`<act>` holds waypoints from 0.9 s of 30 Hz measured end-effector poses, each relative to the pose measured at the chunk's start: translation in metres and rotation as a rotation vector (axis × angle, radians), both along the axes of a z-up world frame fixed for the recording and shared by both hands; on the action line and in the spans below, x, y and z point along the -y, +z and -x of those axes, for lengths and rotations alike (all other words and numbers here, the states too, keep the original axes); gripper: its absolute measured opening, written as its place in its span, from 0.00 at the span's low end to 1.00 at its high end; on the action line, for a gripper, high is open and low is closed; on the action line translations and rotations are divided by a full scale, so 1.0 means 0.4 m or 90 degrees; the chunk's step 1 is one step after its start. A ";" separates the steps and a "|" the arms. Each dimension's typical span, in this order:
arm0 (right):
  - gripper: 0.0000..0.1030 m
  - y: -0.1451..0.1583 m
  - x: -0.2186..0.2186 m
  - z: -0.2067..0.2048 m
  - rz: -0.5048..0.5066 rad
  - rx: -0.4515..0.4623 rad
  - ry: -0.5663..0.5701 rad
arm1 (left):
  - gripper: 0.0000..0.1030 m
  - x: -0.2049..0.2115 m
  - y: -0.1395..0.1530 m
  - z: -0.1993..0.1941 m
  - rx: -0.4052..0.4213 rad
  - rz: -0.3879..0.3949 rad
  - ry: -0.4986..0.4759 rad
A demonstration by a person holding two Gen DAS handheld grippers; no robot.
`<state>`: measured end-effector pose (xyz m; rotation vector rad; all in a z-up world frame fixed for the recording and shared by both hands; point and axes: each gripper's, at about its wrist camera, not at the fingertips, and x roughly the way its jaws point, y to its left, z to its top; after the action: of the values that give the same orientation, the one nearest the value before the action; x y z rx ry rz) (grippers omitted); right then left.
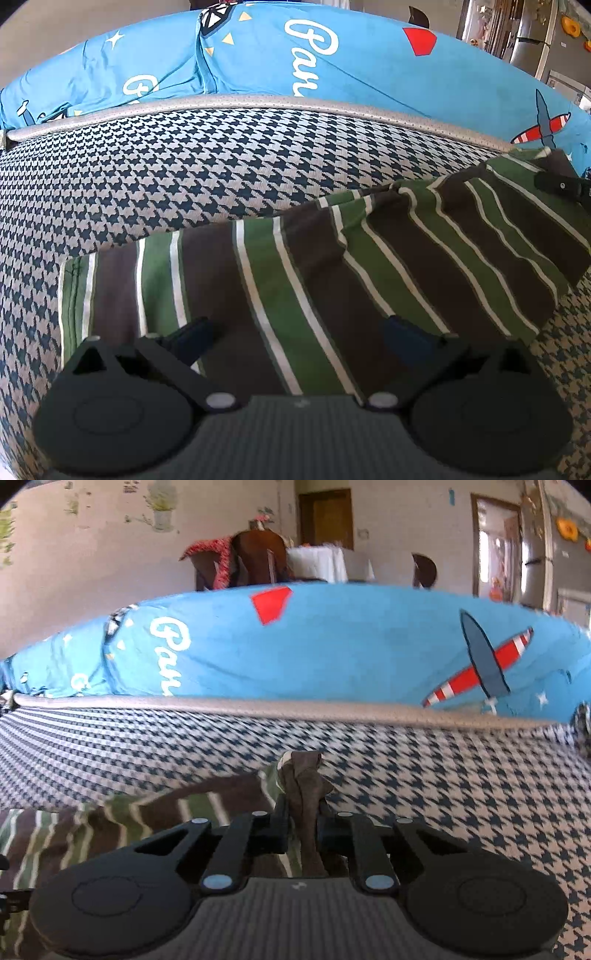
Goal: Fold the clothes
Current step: 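Close the right gripper on the shirt corner, then lift the grasped corner with the right gripper toward the left gripper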
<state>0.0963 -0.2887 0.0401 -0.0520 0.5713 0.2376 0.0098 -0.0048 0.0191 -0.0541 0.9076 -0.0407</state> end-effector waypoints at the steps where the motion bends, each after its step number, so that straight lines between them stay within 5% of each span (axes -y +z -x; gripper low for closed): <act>1: 0.14 0.008 -0.014 0.011 0.001 0.008 0.008 | 1.00 -0.001 0.001 0.000 0.002 0.000 0.001; 12: 0.14 0.016 -0.202 0.130 0.081 0.065 0.130 | 1.00 -0.010 0.006 0.009 0.004 0.004 0.014; 18: 0.14 -0.049 -0.275 0.150 0.123 0.033 0.197 | 1.00 -0.010 0.006 0.010 0.003 0.004 0.012; 21: 0.17 -0.080 -0.294 0.147 0.128 0.015 0.207 | 1.00 -0.014 0.009 0.011 0.005 0.007 0.016; 24: 0.41 -0.088 -0.294 0.144 0.097 0.004 0.222 | 1.00 -0.022 0.013 0.008 0.008 0.012 0.027; 27: 0.43 -0.080 -0.291 0.149 0.082 -0.007 0.231 | 1.00 -0.031 0.020 0.005 0.012 0.019 0.037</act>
<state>0.0368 -0.1725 0.0081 -0.2808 0.5859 0.5546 0.0079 0.0077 0.0269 -0.1074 0.8855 -0.0010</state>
